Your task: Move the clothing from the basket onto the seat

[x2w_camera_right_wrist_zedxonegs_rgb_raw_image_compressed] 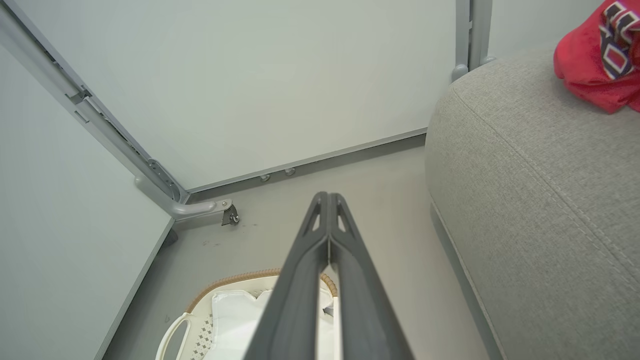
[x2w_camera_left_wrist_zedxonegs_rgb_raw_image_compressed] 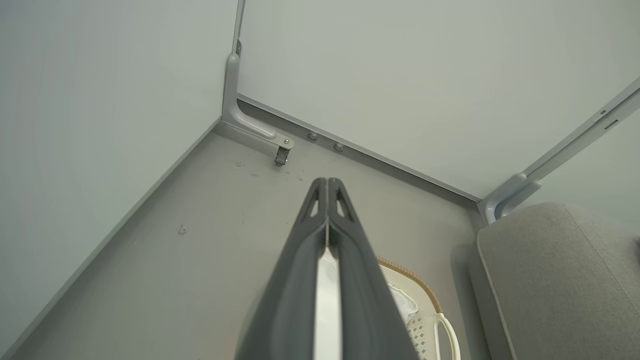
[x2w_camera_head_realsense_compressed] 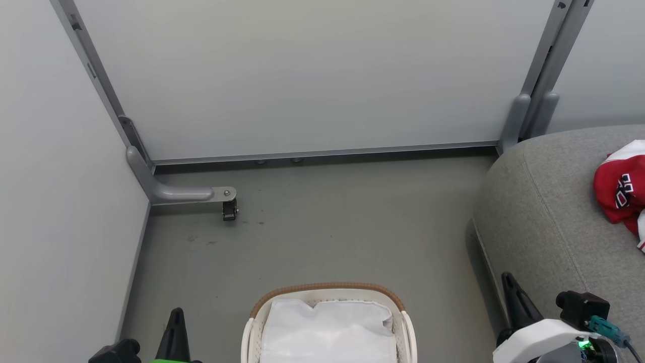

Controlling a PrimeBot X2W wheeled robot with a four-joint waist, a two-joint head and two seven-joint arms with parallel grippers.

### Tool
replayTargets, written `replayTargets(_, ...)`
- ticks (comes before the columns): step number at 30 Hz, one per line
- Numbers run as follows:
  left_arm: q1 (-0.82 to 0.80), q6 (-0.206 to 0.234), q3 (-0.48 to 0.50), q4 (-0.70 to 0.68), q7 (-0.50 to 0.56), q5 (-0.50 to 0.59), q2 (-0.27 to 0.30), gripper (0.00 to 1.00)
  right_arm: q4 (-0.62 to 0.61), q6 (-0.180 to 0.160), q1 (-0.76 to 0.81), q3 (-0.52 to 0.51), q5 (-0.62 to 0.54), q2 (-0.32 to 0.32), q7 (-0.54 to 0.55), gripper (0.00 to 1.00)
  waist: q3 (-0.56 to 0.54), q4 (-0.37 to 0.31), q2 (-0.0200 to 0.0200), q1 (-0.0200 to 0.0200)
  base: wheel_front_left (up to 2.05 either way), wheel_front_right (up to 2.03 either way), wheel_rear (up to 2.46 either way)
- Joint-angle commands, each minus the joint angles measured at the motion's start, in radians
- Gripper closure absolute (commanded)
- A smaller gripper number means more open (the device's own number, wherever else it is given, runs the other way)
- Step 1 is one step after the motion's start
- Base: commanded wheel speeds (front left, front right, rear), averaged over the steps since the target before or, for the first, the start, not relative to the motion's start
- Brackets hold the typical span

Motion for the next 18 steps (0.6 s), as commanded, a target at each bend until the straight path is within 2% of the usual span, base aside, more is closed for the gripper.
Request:
replayTargets(1, -0.04, -0.008, 0.016, -0.015, 0.009, -0.034, -0.003, 1.0, -0.023, 0.0, -0.028, -0.005, 0.044, -0.005, 0.007, 1.0, 0.001, 0.0, 0.0, 0.0, 0.0, 0.0, 0.0)
replayTargets(18, -0.081, -0.046, 0.08, -0.02, 0.079, -0.256, -0.014, 1.0, -0.047, 0.0, -0.045, -0.027, 0.319, -0.007, 0.075, 1.0, 0.009, -0.006, 0.0, 0.0, 0.0, 0.0, 0.0)
